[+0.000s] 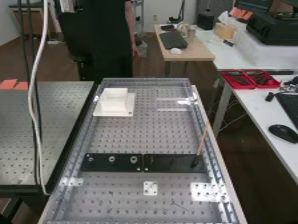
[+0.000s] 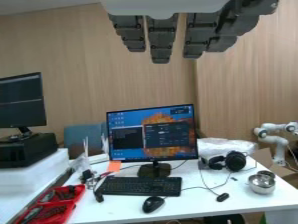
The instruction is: Grab the drill bit and place it in the clear container
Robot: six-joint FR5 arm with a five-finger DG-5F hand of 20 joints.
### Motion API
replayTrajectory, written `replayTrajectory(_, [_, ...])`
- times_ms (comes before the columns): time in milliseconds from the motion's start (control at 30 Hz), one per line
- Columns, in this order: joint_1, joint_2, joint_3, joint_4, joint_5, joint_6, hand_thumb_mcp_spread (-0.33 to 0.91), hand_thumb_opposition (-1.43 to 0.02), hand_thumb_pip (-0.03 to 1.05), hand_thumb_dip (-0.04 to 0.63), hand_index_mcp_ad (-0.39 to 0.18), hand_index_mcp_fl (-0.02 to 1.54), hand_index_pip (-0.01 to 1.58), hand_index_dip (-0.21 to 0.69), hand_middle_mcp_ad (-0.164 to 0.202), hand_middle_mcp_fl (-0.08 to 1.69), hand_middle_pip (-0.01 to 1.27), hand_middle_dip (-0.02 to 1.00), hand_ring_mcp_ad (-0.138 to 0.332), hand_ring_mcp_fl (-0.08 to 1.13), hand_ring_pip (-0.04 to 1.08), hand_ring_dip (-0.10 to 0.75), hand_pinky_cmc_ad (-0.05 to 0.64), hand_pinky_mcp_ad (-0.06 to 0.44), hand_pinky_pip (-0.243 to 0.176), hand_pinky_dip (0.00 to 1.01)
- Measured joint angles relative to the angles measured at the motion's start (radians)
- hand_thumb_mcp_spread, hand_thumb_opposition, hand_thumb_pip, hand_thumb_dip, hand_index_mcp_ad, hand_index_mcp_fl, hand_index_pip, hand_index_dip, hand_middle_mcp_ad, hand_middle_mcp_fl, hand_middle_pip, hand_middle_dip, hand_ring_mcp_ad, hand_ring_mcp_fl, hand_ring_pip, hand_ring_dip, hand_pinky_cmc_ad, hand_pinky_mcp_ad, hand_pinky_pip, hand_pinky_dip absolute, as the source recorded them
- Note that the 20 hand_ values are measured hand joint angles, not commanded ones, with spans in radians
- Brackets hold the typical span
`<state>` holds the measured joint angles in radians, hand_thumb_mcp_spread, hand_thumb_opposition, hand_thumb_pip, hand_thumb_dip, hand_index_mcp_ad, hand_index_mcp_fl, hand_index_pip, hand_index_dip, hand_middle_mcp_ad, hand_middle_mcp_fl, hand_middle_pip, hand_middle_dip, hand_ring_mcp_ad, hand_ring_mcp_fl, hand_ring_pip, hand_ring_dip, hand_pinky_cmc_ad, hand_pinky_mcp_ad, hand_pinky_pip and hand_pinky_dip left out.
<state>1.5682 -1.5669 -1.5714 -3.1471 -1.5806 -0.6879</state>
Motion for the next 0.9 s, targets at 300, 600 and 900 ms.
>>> replayTrajectory(300, [0.002,0.001,0.000,-0.001,0.001,-0.001,0.14,-0.49,0.14,0.014,0.054,0.00,0.06,0.000,0.065,-0.01,0.10,0.03,0.129,0.03,0.05,-0.037,0.052,0.051,-0.030,0.09])
replayTrajectory(600, [0.003,0.001,-0.001,0.000,0.002,0.000,0.16,-0.66,0.15,0.012,0.093,0.04,0.08,-0.026,0.099,0.02,0.15,0.03,0.162,0.03,0.09,-0.049,0.199,0.106,-0.082,0.15])
replayTrajectory(900, [0.001,0.001,-0.002,0.000,0.005,0.003,0.17,-0.69,0.15,0.012,0.108,0.05,0.09,-0.037,0.120,0.02,0.16,0.02,0.197,0.05,0.10,-0.051,0.232,0.136,-0.101,0.19])
